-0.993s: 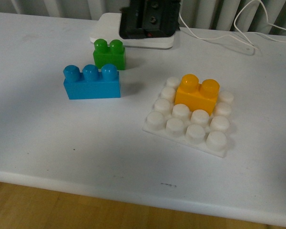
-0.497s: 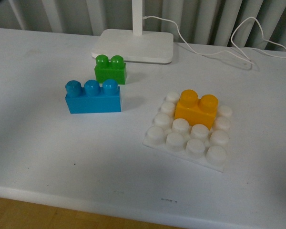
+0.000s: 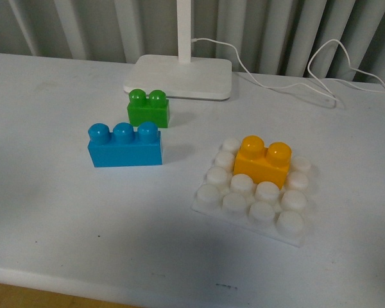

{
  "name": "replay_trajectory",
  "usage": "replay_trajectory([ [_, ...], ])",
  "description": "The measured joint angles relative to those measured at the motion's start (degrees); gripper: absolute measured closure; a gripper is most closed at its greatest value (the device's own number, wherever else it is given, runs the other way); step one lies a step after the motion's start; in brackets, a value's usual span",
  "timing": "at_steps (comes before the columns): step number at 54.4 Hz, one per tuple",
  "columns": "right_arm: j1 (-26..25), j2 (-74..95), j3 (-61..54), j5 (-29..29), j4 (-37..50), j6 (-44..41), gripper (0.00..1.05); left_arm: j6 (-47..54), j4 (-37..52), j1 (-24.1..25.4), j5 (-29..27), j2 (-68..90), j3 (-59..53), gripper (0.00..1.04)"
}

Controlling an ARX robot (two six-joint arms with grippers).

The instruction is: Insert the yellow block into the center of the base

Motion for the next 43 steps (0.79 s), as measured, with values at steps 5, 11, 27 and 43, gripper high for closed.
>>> replay_trajectory([
  [5, 0.0, 0.0, 0.0, 0.09, 0.0, 0.0, 0.09, -8.26, -0.26, 1.95, 2.47, -2.71, -2.47, 0.38],
  [11, 0.0, 0.0, 0.0, 0.02, 0.0, 0.0, 0.09, -11.52, -0.46, 3.72, 3.65, -5.27, -4.66, 0.56],
  [27, 0.0, 0.0, 0.0, 0.09, 0.0, 0.0, 0.09, -13.64, -2.99, 11.76, 11.23, -12.87, -9.84, 1.01],
  [43, 0.0, 0.0, 0.0, -0.02, 0.0, 0.0, 0.09, -13.86, -7.06, 11.82, 11.8, -19.63, -12.55, 1.01],
])
